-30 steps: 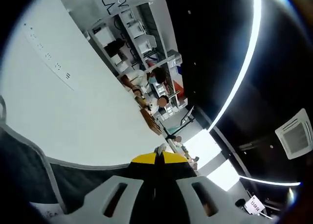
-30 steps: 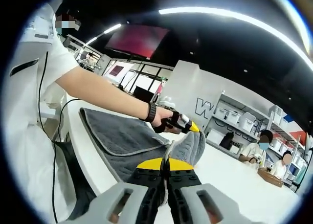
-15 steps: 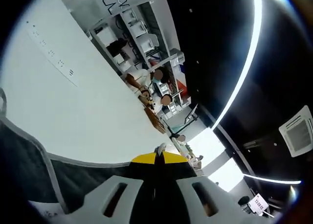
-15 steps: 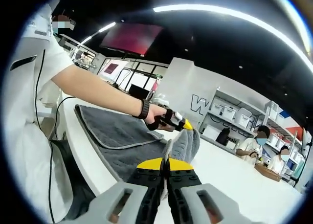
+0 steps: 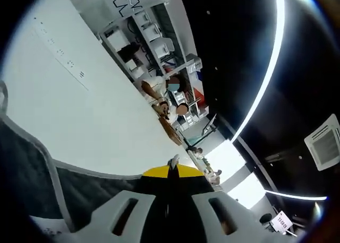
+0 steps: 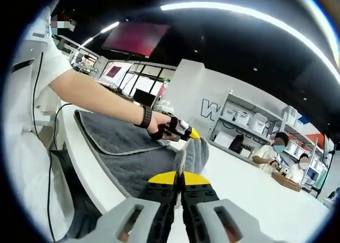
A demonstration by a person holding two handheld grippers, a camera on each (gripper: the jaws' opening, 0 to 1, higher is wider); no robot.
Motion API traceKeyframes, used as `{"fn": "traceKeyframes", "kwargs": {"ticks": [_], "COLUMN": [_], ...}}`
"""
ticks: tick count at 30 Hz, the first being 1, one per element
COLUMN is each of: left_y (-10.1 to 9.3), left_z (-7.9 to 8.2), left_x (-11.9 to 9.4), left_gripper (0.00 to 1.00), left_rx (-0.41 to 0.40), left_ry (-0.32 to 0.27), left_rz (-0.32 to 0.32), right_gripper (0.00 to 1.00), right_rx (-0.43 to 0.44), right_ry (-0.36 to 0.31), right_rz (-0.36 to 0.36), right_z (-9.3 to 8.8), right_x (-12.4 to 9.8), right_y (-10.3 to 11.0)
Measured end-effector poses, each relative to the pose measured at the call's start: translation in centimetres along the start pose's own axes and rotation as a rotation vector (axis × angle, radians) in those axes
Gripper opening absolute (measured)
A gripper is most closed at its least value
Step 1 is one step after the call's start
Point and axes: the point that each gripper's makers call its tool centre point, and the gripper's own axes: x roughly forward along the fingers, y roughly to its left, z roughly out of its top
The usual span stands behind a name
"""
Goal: Open the folded towel by lifting each exposed corner and separating the folded layers until the towel lies flat within the target outline without major curled edges
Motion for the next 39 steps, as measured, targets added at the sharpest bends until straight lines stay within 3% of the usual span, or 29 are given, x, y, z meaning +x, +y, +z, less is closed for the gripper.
{"fn": "traceKeyframes", "kwargs": {"ticks": [3,5,17,31,39], "left_y": [0.3,0.2,0.1,-1.9,-3.0], "left_z": [0.2,0.0,-0.8,-2.8,-3.5], "left_x": [0.0,0.3,1.2,0.8,1.8], "left_gripper": [0.01,0.01,0.01,0.02,0.02], "left_rx": [0.019,0.029,0.026,0.033,0.042], "left_ry": [-0.021,-0.013,-0.008,-0.012,-0.007], "left_rz": [0.025,0.018,0.008,-0.021,-0.042], "right_gripper": [0.0,0.0,0.0,0.0,0.0], "right_rx": [0.001,-0.015,0.005,0.019,0.019], "right_ry": [0.005,0.035,0.053,0.074,0.076], "right_rz": [-0.003,-0.029,-0.043,-0.073,-0.085], "right_z": [-0.3,-0.8,-1.7,-2.7,-2.9], "right_x": [-0.1,-0.1,-0.7,-1.5,-1.6], "right_y": [-0.1,-0.6,-1.3,-2.0,-2.2]}}
